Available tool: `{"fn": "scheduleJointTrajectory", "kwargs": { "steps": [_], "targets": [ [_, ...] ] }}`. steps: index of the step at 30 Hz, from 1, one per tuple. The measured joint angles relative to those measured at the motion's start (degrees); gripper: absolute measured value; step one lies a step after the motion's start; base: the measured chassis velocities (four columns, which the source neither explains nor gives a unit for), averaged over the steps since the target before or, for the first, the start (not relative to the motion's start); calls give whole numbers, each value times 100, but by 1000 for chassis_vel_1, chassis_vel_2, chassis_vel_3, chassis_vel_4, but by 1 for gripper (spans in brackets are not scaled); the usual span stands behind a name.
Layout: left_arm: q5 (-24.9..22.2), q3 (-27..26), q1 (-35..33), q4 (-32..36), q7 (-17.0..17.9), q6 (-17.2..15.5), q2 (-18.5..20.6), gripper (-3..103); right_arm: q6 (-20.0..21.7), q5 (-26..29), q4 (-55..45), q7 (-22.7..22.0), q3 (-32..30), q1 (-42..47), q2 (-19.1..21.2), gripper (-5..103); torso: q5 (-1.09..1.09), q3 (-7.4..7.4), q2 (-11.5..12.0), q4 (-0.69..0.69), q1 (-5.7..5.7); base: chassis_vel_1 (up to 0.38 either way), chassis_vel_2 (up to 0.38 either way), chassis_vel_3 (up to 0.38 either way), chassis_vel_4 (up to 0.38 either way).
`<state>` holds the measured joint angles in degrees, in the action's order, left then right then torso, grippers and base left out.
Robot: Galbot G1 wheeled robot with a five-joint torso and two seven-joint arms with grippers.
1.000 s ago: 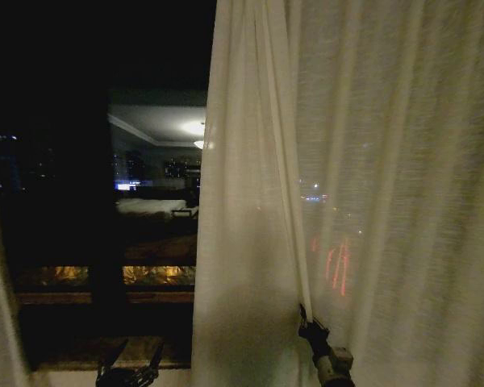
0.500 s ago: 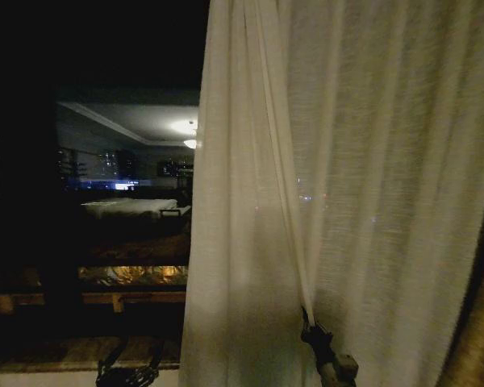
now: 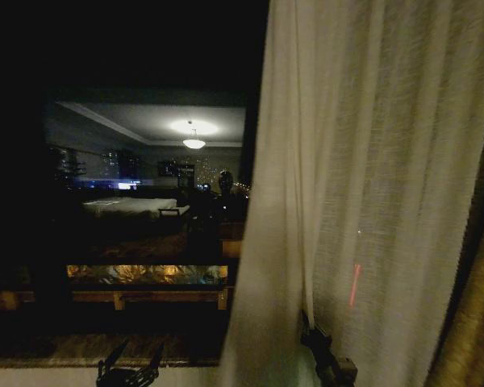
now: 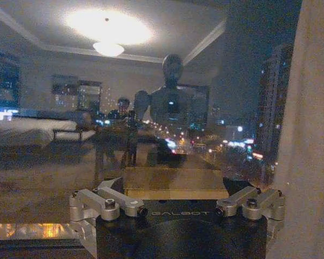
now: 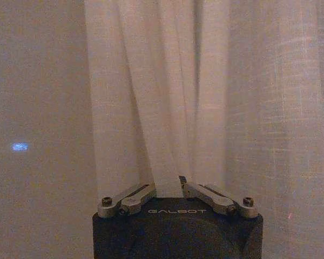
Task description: Open the curtains by pulling them apart, changing their state from closed to fully open.
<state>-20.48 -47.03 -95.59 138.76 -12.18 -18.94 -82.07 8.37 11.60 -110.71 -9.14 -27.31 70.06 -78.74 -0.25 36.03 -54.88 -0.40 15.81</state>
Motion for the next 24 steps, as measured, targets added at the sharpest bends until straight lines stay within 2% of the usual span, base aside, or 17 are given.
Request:
{"fn": "scheduleJointTrajectory", "kwargs": {
  "steps": [13,24],
  "targets": [
    [-20,-30,-37,4,-2,64,27,100,53,178,206,-81,-299,-269,1,0,0,0,0,0,0,0,0,0,0],
    [-26,-22,-20,-19,-4,72,17,100,63,225,115,-44,-289,-189,1,0,0,-1,0,0,-1,0,0,0,0]
  ]
}}
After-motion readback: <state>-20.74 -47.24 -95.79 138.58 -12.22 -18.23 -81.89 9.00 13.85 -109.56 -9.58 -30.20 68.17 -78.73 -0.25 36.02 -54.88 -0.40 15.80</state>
